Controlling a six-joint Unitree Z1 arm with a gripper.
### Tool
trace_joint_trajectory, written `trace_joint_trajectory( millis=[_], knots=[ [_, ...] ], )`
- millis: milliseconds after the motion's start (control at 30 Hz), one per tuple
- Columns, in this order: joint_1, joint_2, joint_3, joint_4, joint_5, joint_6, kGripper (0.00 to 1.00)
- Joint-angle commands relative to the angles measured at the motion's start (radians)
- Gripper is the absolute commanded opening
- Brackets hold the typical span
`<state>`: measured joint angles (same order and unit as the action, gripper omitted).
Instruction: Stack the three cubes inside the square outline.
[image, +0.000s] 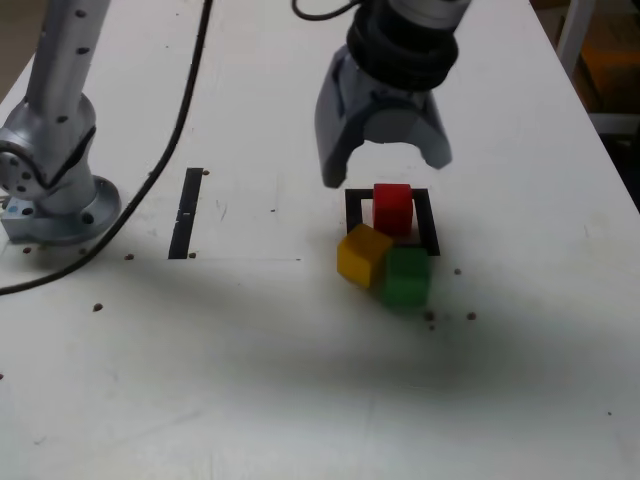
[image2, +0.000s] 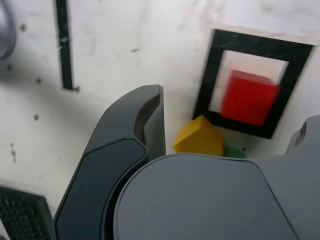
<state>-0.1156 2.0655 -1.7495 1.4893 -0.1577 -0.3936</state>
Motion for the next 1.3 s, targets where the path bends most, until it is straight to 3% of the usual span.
trace_joint_trajectory(
  millis=[0, 67, 333, 433, 667, 967, 1267],
  knots=[
    [-0.032, -0.049, 0.021, 0.009, -0.022, -0.043, 1.0],
    [-0.069, -0.077, 0.053, 0.004, -0.05, -0.097, 1.0],
    [-0.118, -0.153, 0.167, 0.007, -0.105, -0.213, 1.0],
    [-0.118, -0.141, 0.182, -0.029, -0.131, -0.216, 1.0],
    [-0.123, -0.134, 0.231, -0.116, -0.131, -0.378, 1.0],
    [-0.136, -0.116, 0.25, -0.117, -0.206, -0.523, 1.0],
    [-0.126, -0.053, 0.192, -0.143, -0.233, -0.555, 0.99]
  ],
)
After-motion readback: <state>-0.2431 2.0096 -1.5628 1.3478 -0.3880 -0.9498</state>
